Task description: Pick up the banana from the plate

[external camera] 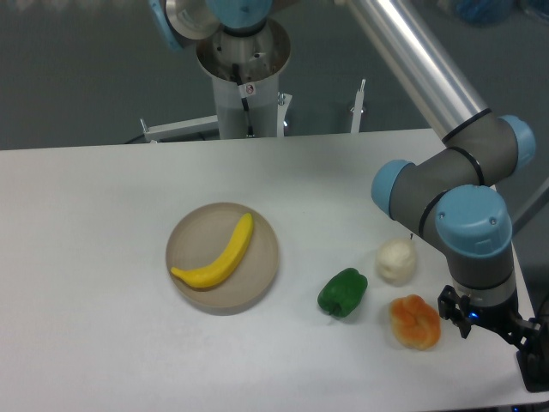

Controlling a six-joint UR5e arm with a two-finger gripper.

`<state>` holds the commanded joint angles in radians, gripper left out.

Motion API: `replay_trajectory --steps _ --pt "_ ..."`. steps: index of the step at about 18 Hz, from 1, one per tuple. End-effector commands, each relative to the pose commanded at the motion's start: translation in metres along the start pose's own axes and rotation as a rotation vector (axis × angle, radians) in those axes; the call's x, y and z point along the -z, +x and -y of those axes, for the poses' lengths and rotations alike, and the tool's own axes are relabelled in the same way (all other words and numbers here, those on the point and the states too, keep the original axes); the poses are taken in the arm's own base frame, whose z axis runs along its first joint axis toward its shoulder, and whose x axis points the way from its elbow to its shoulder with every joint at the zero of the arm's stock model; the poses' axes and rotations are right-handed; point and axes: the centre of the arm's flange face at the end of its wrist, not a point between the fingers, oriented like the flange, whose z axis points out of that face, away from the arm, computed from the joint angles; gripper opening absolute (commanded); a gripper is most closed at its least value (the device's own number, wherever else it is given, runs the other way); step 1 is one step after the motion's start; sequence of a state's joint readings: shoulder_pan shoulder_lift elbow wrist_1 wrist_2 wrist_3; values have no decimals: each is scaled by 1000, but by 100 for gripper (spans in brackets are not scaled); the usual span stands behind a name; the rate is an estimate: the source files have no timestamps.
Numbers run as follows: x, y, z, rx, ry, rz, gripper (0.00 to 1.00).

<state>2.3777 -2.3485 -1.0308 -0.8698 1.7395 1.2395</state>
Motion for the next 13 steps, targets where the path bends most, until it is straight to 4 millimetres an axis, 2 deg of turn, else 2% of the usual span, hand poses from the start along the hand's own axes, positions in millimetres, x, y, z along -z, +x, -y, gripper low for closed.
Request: replay_trajectory --steps 2,6,8,13 --pt "-1 5 2 -2 0 -7 100" --pt "12 4 3 0 2 4 100" --pt "16 10 3 -5 -2 -2 100" --pt "35 22 -6 -6 -9 -17 100"
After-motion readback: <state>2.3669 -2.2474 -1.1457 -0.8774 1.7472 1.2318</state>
